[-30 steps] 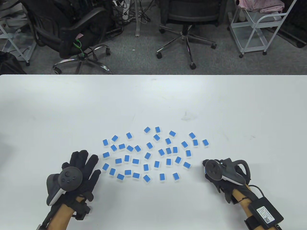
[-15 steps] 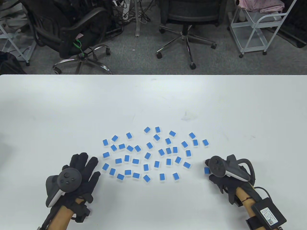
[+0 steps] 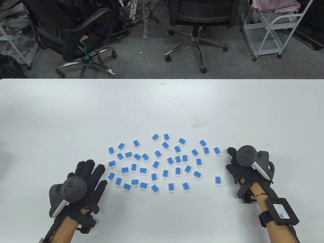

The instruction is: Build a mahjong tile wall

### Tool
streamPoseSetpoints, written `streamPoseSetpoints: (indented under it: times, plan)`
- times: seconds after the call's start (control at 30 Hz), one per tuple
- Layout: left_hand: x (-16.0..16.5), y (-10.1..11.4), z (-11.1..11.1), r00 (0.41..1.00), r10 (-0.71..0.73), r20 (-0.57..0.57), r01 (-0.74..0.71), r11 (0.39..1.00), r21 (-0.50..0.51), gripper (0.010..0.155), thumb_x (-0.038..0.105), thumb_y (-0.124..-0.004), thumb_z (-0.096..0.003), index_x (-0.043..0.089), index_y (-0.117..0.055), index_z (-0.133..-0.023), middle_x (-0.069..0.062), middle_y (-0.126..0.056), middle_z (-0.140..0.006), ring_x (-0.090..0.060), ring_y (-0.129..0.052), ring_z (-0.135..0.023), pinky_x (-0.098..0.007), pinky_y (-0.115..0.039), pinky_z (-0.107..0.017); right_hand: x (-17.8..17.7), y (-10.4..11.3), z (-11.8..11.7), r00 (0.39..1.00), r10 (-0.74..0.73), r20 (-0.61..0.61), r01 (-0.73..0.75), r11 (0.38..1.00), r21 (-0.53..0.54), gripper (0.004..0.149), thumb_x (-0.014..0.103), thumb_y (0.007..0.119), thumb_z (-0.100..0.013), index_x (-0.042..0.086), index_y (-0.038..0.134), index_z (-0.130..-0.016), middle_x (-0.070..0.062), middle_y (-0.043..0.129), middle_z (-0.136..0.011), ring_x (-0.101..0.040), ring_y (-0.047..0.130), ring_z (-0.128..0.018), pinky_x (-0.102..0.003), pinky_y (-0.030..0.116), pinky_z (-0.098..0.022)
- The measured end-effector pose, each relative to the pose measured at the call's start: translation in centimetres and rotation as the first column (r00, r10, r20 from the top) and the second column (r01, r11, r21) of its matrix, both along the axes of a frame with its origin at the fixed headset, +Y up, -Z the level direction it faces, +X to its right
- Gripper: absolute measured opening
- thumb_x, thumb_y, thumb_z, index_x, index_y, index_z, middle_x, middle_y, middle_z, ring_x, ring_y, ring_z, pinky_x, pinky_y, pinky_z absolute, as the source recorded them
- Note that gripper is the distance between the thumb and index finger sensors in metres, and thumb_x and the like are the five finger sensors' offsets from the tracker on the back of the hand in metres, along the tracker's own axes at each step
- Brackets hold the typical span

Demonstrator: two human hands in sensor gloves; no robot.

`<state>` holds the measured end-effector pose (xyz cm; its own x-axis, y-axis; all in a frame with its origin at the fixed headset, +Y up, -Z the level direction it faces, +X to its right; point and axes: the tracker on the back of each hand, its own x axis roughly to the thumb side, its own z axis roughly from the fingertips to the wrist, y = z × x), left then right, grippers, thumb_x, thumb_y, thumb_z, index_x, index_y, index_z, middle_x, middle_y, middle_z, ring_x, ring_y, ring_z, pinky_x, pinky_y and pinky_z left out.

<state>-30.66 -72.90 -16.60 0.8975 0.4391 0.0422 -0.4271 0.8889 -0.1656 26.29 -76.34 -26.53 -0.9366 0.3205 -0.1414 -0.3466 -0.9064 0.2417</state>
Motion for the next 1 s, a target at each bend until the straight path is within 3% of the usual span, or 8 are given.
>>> streamPoseSetpoints:
  times: [0.1, 0.17, 0.33, 0.5, 0.67, 0.8, 1.0]
  plan:
    - [0.0, -0.1, 0.0, 1.000, 0.000, 0.008, 0.000, 1.000, -0.004, 0.067, 0.061, -0.055, -0.0511, 0.037, -0.046, -0.113, 0.002, -0.022, -0.123, -0.029, -0.013, -0.114, -0.065, -0.015, -0.076, -1.4, -0.2, -2.4, 0.999, -0.051, -0.005, 0.051, 0.999, -0.015, 0.067, 0.036, 0.086, -0.038, 0.035, 0.050, -0.095, -0.007, 0.080, -0.083, -0.024, 0.089, -0.052, -0.045, 0.084, -0.038]
    - [0.1, -0.1, 0.0, 1.000, 0.001, 0.011, 0.000, 1.000, -0.006, 0.067, 0.061, -0.055, -0.0511, 0.037, -0.047, -0.113, 0.002, -0.022, -0.123, -0.029, -0.013, -0.114, -0.065, -0.015, -0.076, -2.5, -0.2, -3.5, 0.998, 0.028, -0.049, -0.030, 0.999, -0.031, 0.066, 0.035, 0.087, -0.038, 0.040, 0.052, -0.094, -0.004, 0.080, -0.080, -0.022, 0.090, -0.048, -0.043, 0.086, -0.034]
    - [0.1, -0.1, -0.1, 1.000, 0.004, 0.015, -0.004, 1.000, -0.004, 0.067, 0.061, -0.055, -0.0511, 0.037, -0.047, -0.113, 0.002, -0.023, -0.123, -0.029, -0.013, -0.114, -0.065, -0.015, -0.076, -3.5, -0.3, -4.2, 0.994, 0.096, -0.053, -0.094, 0.995, 0.036, 0.052, 0.034, 0.086, -0.035, 0.039, 0.070, -0.085, 0.000, 0.084, -0.072, -0.019, 0.093, -0.040, -0.041, 0.089, -0.026]
    - [0.2, -0.2, -0.4, 1.000, 0.008, 0.026, -0.008, 1.000, -0.015, 0.067, 0.061, -0.055, -0.0512, 0.036, -0.047, -0.113, 0.001, -0.023, -0.123, -0.029, -0.013, -0.114, -0.065, -0.015, -0.076, -3.2, -0.3, -4.3, 0.995, 0.087, -0.055, -0.084, 0.995, 0.058, 0.054, 0.037, 0.088, -0.034, 0.031, 0.072, -0.085, 0.003, 0.087, -0.069, -0.017, 0.095, -0.038, -0.039, 0.091, -0.024]
    - [0.2, -0.1, -0.5, 0.999, 0.012, 0.033, -0.011, 1.000, -0.007, 0.067, 0.061, -0.055, -0.0513, 0.036, -0.047, -0.113, 0.001, -0.023, -0.123, -0.030, -0.012, -0.114, -0.065, -0.015, -0.076, -1.8, -0.5, -3.2, 0.999, -0.023, -0.043, 0.025, 0.999, 0.040, 0.056, 0.041, 0.086, -0.034, 0.023, 0.073, -0.086, 0.001, 0.090, -0.065, -0.014, 0.094, -0.037, -0.033, 0.090, -0.025]
    - [0.3, -0.1, -0.4, 0.999, 0.011, 0.038, -0.011, 1.000, -0.002, 0.067, 0.061, -0.055, -0.0512, 0.036, -0.047, -0.113, 0.001, -0.023, -0.123, -0.029, -0.012, -0.114, -0.064, -0.014, -0.076, 0.4, -1.0, -0.7, 0.972, -0.236, -0.005, 0.234, 0.969, -0.081, 0.057, 0.041, 0.087, -0.035, 0.020, 0.073, -0.086, -0.001, 0.088, -0.066, -0.013, 0.092, -0.040, -0.032, 0.089, -0.023]
    - [0.6, 0.4, -0.3, 0.999, 0.028, 0.044, -0.030, 0.999, 0.045, 0.067, 0.060, -0.055, -0.0512, 0.036, -0.048, -0.113, 0.001, -0.024, -0.123, -0.029, -0.009, -0.114, -0.065, -0.013, -0.076, 0.4, -0.8, 3.7, 0.970, -0.224, -0.098, 0.210, 0.968, -0.139, 0.058, 0.041, 0.088, -0.035, 0.021, 0.071, -0.087, 0.000, 0.086, -0.069, -0.014, 0.094, -0.040, -0.033, 0.090, -0.023]
